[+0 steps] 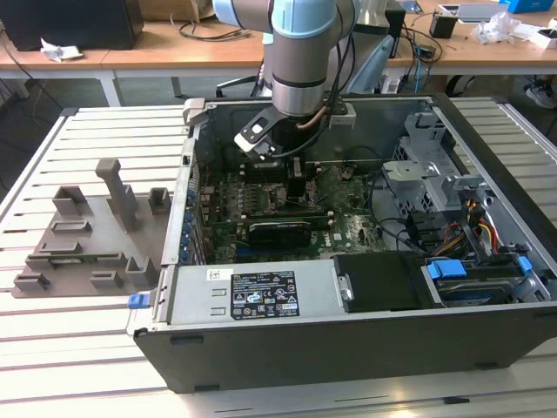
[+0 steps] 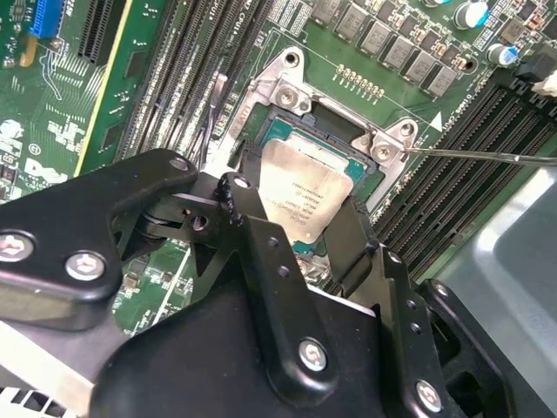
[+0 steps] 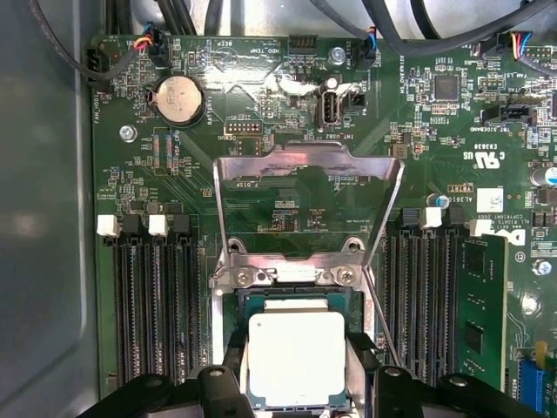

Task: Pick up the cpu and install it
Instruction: 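Place the cpu into insertion slot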

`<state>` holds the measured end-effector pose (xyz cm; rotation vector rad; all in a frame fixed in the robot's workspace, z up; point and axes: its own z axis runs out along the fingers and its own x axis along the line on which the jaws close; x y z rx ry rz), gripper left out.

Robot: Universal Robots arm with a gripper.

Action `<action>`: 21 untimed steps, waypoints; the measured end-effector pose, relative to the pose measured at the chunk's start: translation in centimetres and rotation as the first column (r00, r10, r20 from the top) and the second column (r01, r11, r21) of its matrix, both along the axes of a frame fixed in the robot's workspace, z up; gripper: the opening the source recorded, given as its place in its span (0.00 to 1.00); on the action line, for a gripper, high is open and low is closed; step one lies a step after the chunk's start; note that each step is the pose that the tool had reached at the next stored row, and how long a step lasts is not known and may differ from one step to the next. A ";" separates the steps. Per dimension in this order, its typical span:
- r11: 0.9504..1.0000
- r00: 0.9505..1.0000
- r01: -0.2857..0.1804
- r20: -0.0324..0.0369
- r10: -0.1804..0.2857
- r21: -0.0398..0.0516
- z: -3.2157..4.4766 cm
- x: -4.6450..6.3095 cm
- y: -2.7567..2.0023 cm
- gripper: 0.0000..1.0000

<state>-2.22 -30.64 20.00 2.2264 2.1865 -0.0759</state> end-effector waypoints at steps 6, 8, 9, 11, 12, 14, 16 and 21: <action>1.000 1.000 0.000 0.000 0.000 0.000 0.00 0.0 0.00 0.61; 1.000 1.000 0.000 0.000 0.000 0.000 0.03 0.0 0.00 0.61; 1.000 1.000 0.000 0.000 0.000 0.000 0.24 0.0 0.00 0.61; 1.000 1.000 0.000 0.000 0.000 0.000 1.30 0.0 0.00 0.61; 1.000 1.000 0.000 0.000 0.000 0.000 1.79 0.0 0.01 0.61; 1.000 1.000 0.000 0.000 0.000 0.000 2.42 0.0 0.03 0.61; 1.000 1.000 0.000 0.000 0.000 0.000 2.92 0.0 0.03 0.53; 1.000 1.000 0.000 0.000 0.000 0.000 4.49 0.0 0.03 0.29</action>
